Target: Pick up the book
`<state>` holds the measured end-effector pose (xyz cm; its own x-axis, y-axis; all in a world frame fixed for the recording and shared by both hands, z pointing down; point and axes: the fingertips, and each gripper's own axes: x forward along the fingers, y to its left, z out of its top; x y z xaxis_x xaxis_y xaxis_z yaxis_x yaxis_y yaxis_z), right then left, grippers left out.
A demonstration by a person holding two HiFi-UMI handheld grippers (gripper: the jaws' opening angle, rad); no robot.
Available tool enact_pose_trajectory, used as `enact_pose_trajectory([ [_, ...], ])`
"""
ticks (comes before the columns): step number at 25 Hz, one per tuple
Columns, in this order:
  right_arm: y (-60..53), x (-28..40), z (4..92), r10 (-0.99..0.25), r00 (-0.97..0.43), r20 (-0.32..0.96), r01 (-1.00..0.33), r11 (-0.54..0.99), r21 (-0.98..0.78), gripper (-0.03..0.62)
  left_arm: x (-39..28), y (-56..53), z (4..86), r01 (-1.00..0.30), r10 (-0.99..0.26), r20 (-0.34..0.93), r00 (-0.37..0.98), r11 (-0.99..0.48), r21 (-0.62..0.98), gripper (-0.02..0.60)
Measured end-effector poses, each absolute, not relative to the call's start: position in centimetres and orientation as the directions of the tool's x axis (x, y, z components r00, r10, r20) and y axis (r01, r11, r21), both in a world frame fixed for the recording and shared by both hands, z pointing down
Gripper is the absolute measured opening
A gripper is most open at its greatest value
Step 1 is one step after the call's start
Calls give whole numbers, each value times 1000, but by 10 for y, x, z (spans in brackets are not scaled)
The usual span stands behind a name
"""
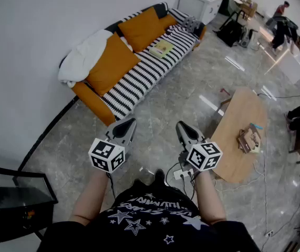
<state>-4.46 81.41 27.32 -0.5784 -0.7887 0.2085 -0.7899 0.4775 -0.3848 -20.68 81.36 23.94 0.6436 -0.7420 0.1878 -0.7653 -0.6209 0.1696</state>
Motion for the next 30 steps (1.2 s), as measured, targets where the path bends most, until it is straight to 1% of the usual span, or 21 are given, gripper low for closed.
enact_pose_trajectory([
  [12, 838, -59, 281, -800, -558, 218, -800, 449, -399, 35, -213, 831, 245, -733, -706, 198, 680, -661, 161, 8],
  [20, 842, -64, 282, -801, -554, 225, -804, 445, -394, 35, -218, 834, 244, -731, -704, 199, 682, -664, 155, 8],
  [25, 845, -65, 291, -824, -507, 253, -840, 406, -360, 37, -231, 842, 247, -733, -703, 210, 680, -663, 152, 8],
  [30, 859, -78, 299, -810, -523, 265, -831, 414, -372, 37, -244, 850, 248, -735, -707, 202, 678, -661, 155, 8],
])
